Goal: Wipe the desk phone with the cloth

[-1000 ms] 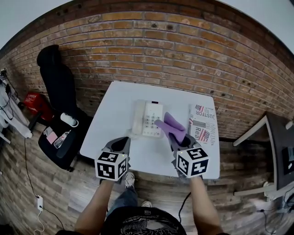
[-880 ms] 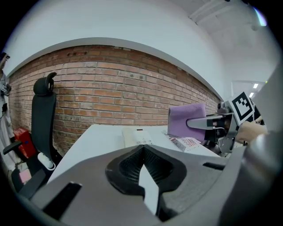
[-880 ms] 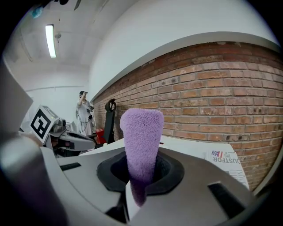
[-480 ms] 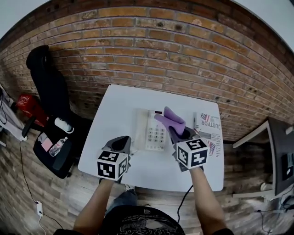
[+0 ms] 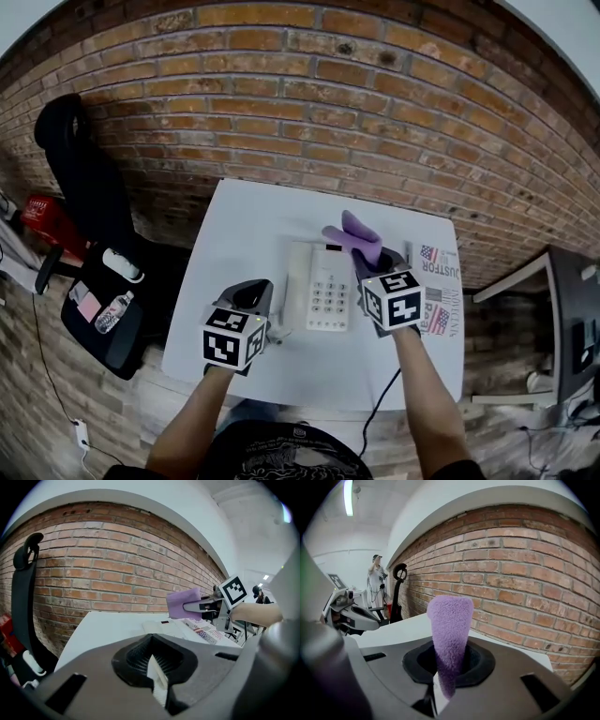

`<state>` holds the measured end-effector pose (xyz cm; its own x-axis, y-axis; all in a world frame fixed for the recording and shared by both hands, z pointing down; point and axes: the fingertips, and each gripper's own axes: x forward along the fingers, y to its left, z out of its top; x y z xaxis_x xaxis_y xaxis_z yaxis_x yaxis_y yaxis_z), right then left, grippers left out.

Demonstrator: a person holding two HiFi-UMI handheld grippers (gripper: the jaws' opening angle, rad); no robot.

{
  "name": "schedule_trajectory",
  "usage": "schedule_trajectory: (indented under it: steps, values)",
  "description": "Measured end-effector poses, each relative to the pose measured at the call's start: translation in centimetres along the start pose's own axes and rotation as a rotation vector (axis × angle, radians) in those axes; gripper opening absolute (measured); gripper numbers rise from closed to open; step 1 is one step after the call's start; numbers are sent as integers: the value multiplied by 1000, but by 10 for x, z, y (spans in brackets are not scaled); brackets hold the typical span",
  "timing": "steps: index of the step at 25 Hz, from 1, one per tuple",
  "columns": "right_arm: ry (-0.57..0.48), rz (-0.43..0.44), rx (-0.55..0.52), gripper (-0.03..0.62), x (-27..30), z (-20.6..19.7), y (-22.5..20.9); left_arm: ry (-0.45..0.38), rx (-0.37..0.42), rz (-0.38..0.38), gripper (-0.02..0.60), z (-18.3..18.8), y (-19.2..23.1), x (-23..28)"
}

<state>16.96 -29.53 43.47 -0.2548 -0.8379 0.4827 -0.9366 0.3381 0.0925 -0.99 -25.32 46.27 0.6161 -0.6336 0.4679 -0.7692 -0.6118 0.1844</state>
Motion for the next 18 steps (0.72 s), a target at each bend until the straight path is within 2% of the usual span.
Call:
schedule_trajectory:
  steps: [7, 13, 18]
  values:
    - [82, -24, -102, 44, 44, -6, -3, 28, -5, -20, 5, -2, 18, 18]
    - [169, 14, -161, 44, 67, -26, 13, 46, -6, -29, 5, -4, 26, 27]
    - [203, 47, -165, 44, 74, -40, 23, 46, -6, -37, 5, -4, 25, 30]
